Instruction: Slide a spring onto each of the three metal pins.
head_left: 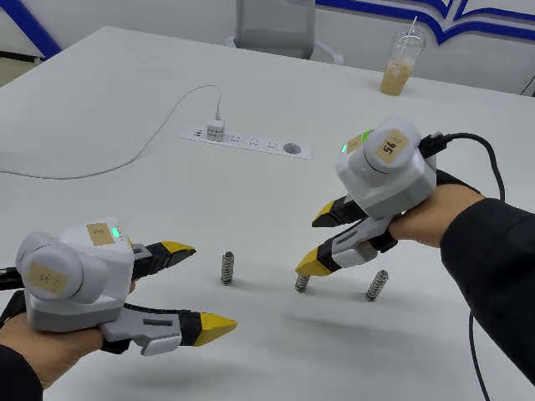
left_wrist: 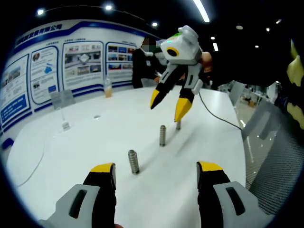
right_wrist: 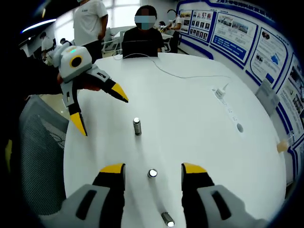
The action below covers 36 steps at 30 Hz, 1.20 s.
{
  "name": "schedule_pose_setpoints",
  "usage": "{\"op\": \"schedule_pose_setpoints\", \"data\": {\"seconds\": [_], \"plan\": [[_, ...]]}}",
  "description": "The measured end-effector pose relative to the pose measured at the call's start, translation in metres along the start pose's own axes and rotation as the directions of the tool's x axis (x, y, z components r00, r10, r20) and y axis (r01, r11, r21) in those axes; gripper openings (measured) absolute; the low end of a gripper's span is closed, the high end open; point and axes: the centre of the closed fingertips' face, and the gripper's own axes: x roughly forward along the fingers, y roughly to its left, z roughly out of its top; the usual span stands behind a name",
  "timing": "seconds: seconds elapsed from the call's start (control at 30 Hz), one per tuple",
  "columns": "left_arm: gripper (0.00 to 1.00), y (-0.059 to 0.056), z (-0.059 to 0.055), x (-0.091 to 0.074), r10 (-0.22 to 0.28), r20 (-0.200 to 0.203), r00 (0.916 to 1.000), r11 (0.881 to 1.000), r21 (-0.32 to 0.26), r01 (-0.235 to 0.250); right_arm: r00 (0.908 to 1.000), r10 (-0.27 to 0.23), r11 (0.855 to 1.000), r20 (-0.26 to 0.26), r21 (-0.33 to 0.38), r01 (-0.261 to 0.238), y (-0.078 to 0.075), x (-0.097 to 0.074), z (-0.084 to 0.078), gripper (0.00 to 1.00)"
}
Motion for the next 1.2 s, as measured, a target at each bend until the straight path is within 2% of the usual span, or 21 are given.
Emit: {"op": "schedule_pose_setpoints", "data": {"seconds": [0.23, 0.5, 0.93, 1.03, 1.2], "plan": [[0.71, 0.002, -0.002, 0.0, 0.003, -0.002, 1.0, 1.0, -0.006, -0.003, 0.9976, -0.051, 0.998, 0.047, 0.045, 0.049, -0.005, -0.016, -0.005, 0.52], [0.73, 0.003, -0.001, -0.001, 0.011, -0.001, 0.9999, 1.0, -0.008, -0.011, 0.9899, -0.101, 0.991, 0.1, 0.096, 0.091, -0.011, -0.031, -0.015, 0.56], [0.75, 0.004, 0.0, -0.004, 0.022, 0.004, 0.9998, 1.0, -0.013, -0.022, 0.9637, -0.184, 0.977, 0.193, 0.147, 0.157, -0.011, -0.059, -0.026, 0.62], [0.76, 0.003, 0.002, -0.005, 0.024, 0.007, 0.9997, 1.0, -0.013, -0.024, 0.9561, -0.201, 0.972, 0.213, 0.163, 0.168, -0.011, -0.064, -0.032, 0.63], [0.77, 0.005, 0.003, -0.008, 0.033, 0.009, 0.9994, 0.999, -0.015, -0.033, 0.9485, -0.219, 0.967, 0.229, 0.183, 0.179, -0.007, -0.069, -0.046, 0.64]]}}
